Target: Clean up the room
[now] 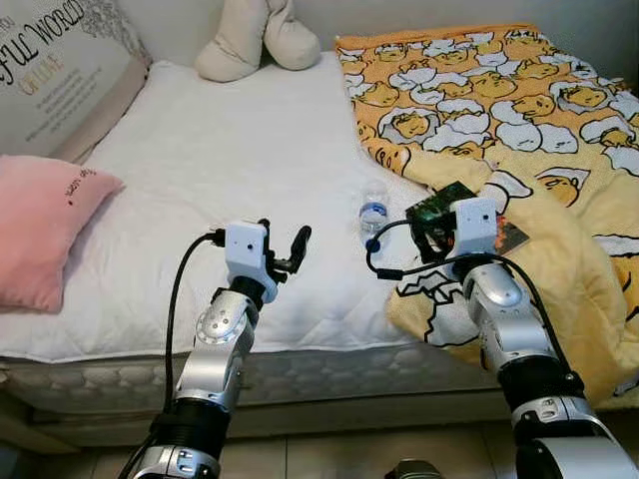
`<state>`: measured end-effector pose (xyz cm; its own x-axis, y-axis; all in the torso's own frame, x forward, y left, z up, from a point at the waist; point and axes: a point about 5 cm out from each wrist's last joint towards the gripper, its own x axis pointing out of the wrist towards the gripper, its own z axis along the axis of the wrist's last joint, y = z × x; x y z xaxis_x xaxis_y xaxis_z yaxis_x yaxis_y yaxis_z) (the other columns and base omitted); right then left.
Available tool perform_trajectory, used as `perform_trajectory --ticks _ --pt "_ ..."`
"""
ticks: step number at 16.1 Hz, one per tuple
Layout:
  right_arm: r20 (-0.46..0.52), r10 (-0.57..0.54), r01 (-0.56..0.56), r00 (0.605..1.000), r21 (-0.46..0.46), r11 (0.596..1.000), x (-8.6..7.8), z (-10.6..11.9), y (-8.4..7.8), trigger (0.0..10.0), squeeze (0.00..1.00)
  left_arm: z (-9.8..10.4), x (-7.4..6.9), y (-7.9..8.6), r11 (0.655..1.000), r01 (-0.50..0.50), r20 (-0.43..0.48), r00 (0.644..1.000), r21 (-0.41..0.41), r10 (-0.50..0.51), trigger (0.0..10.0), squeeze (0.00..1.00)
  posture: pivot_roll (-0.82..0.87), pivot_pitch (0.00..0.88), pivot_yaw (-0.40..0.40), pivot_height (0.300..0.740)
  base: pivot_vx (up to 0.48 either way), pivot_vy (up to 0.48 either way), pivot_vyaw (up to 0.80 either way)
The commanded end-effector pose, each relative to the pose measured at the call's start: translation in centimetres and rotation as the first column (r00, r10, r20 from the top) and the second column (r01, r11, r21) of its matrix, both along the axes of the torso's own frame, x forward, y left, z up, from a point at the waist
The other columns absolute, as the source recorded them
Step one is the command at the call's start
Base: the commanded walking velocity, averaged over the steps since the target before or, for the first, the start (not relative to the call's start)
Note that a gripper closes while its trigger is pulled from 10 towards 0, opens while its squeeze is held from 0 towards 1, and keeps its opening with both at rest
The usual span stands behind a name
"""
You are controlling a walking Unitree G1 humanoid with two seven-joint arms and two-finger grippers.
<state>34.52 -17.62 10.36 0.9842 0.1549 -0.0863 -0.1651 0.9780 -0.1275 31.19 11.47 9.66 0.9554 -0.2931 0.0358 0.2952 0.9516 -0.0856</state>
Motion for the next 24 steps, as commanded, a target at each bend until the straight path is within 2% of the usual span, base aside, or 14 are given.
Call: perform_trajectory --ticks 1,2,3,5,7,9,10,11,12,13,15,21,24 --pt "0.023 0.029 -0.029 0.999 0.01 1.0 0.7 0.9 0.7 10.0 0.0 0.1 0.4 0.8 0.999 -0.045 -0.009 0.999 0.001 0.045 10.0 0.0 -0.2 0.0 0.108 0.74 0.322 0.356 0.0" --pt "0.023 0.028 -0.028 0.999 0.024 0.999 0.7 0.9 0.7 10.0 0.0 0.1 0.4 0.9 0.999 -0.048 -0.01 0.999 -0.003 0.048 10.0 0.0 -0.2 0.0 0.108 0.74 0.292 0.382 0.0" --pt "0.033 0.04 -0.043 0.999 0.114 0.992 0.9 1.2 0.9 10.0 1.0 0.1 0.4 1.0 0.998 -0.059 -0.016 0.998 -0.012 0.059 10.0 0.0 -0.2 0.0 0.107 0.74 0.255 0.405 0.0" --pt "0.013 0.018 -0.02 1.0 0.198 0.98 1.2 1.3 0.8 10.0 1.0 0.1 0.4 1.1 0.998 -0.063 -0.017 0.998 -0.012 0.063 10.0 0.0 -0.19 0.0 0.109 0.74 0.0 0.428 0.0" --pt "-0.016 -0.01 0.014 1.0 0.308 0.951 1.8 1.5 0.7 10.0 1.0 0.2 0.4 0.9 0.999 -0.05 -0.009 0.999 0.012 0.051 10.0 0.0 -0.19 0.0 0.111 0.74 0.214 0.208 0.0" --pt "-0.028 -0.087 0.091 0.996 0.276 0.957 2.6 2.0 0.0 10.0 1.0 0.7 0.8 0.6 0.997 -0.036 0.026 0.999 0.069 0.035 10.0 0.0 -0.18 0.0 0.116 0.74 0.476 0.0 0.0" --pt "-0.036 -0.127 0.132 0.991 0.241 0.962 2.8 2.0 -0.6 10.0 1.0 0.8 0.9 0.4 0.997 -0.029 0.025 0.999 0.077 0.027 10.0 0.0 -0.18 0.0 0.116 0.74 0.0 0.0 0.0" --pt "-0.038 -0.169 0.173 0.985 0.169 0.97 3.0 2.1 -1.3 10.0 1.0 1.1 1.1 0.4 0.998 -0.022 0.023 1.0 0.067 0.021 10.0 0.0 -0.18 0.0 0.122 0.74 0.0 0.0 0.0" --pt "-0.046 -0.188 0.192 0.981 0.148 0.97 3.2 2.2 -1.7 10.0 0.35 1.2 1.2 0.6 0.997 -0.022 0.023 1.0 0.071 0.021 10.0 0.0 -0.18 0.0 0.124 0.74 0.0 0.0 0.0" --pt "-0.048 -0.214 0.219 0.976 0.157 0.963 3.4 2.6 -2.3 10.0 0.0 1.1 1.2 0.7 0.997 -0.023 0.015 1.0 0.068 0.022 10.0 0.0 -0.17 0.0 0.122 0.74 0.36 -0.315 0.0" --pt "-0.034 -0.226 0.228 0.974 0.15 0.962 3.6 3.0 -2.6 10.0 0.0 0.9 1.0 0.7 0.998 -0.022 0.01 1.0 0.067 0.021 10.0 0.0 -0.17 0.0 0.122 0.74 0.366 -0.307 0.0" --pt "-0.019 -0.211 0.212 0.977 0.105 0.972 3.6 2.8 -2.2 10.0 0.0 0.9 0.9 0.1 0.998 0.012 0.01 1.0 0.056 -0.012 10.0 0.0 -0.18 0.0 0.125 0.74 0.364 -0.308 0.0" --pt "-0.046 -0.185 0.189 0.982 0.105 0.976 3.9 2.9 -2.0 10.0 0.0 0.7 0.8 0.6 0.998 -0.004 -0.003 1.0 0.067 0.004 10.0 0.0 -0.17 0.0 0.129 0.74 0.121 -0.102 0.0"
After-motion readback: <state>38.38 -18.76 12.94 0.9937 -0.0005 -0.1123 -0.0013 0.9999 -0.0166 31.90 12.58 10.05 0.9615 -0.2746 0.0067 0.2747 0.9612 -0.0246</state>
